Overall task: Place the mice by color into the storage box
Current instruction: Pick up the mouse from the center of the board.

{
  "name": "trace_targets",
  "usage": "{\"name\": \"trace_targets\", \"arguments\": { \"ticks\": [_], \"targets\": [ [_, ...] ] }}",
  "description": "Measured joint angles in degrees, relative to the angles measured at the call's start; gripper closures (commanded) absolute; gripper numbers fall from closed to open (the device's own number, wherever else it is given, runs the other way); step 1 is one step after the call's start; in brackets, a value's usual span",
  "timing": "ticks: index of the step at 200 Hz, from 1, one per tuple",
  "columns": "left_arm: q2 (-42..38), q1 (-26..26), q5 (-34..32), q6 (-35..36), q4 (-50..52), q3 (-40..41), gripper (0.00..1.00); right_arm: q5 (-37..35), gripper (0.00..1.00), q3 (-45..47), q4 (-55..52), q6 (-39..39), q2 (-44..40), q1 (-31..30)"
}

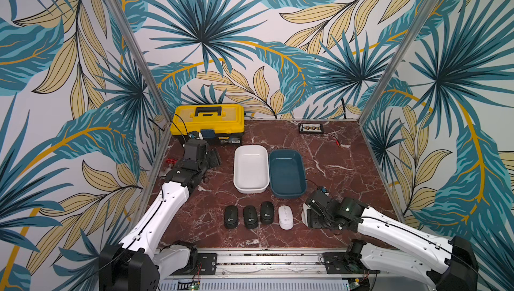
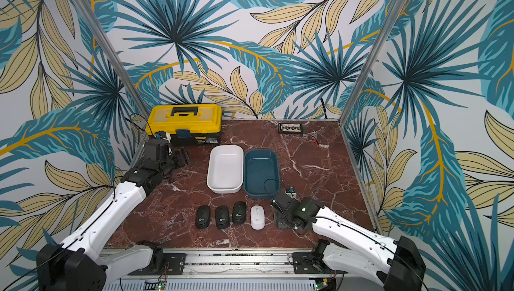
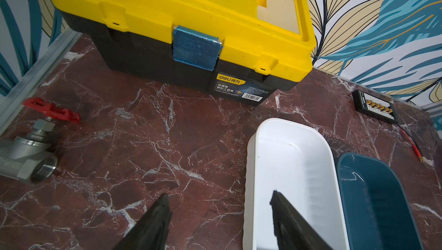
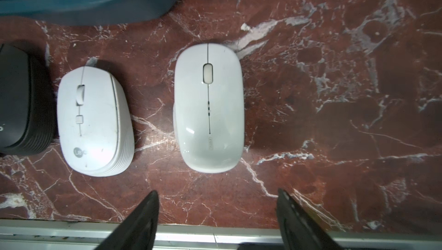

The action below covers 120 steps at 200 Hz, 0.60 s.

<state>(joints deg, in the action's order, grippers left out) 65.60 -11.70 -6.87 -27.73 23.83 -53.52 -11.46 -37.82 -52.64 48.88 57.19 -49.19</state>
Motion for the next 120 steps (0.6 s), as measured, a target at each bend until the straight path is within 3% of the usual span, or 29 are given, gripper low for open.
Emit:
{"name": "trace_targets", "arguments": {
  "ticks": [120],
  "targets": [
    [-0.26, -0.11, 0.07, -0.02, 1.75, 0.0, 0.3, -3.15, 0.17, 0.7, 5.99, -2.03, 7.56, -0.09]
  ]
}}
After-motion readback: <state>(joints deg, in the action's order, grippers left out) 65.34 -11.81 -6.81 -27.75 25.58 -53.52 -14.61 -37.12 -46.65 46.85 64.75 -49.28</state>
